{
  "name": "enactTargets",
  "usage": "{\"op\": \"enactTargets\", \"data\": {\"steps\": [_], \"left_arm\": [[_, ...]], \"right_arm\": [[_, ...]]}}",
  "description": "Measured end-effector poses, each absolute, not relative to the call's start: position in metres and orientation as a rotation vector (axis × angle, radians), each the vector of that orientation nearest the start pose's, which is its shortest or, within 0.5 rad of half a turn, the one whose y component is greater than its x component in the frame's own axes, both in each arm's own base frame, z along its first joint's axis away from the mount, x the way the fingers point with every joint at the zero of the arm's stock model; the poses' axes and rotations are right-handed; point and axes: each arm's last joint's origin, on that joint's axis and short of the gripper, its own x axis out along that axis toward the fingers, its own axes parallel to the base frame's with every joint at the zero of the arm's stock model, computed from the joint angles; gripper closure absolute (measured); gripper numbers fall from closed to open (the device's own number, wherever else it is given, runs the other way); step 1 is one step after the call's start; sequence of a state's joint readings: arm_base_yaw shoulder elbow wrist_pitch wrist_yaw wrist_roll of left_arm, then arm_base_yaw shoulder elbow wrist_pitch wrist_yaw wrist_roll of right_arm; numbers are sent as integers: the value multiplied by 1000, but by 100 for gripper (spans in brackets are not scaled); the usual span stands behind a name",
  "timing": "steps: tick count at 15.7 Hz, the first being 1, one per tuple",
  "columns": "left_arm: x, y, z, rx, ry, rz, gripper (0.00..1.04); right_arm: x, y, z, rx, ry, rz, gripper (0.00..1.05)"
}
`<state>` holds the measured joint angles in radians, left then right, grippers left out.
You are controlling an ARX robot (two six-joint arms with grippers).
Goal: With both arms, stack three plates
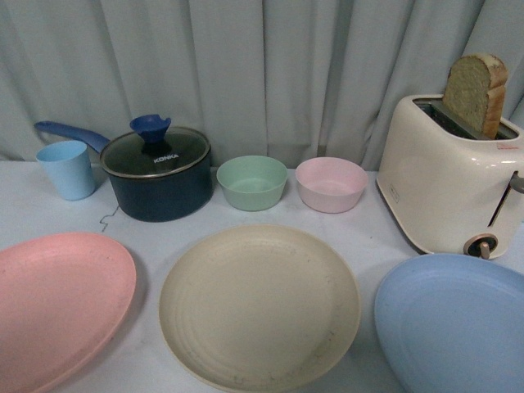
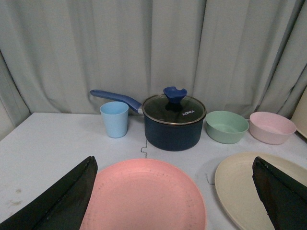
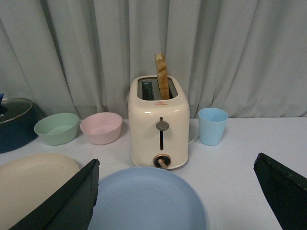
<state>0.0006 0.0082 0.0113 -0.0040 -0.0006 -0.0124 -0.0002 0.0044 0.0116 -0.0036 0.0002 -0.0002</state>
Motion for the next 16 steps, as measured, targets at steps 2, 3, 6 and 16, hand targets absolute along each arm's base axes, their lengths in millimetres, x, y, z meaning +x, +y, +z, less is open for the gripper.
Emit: {"op": "enactTargets", "data": {"steps": [2, 3, 6, 16], "left_arm": [[98, 0, 166, -12, 1, 1, 7], [98, 0, 166, -12, 1, 1, 7], [98, 0, 166, -12, 1, 1, 7], [98, 0, 166, -12, 1, 1, 7]], "right_arm": [[97, 0, 167, 0, -4, 0, 6], [97, 0, 167, 0, -4, 0, 6], [97, 0, 167, 0, -4, 0, 6], [97, 0, 167, 0, -4, 0, 6]]}}
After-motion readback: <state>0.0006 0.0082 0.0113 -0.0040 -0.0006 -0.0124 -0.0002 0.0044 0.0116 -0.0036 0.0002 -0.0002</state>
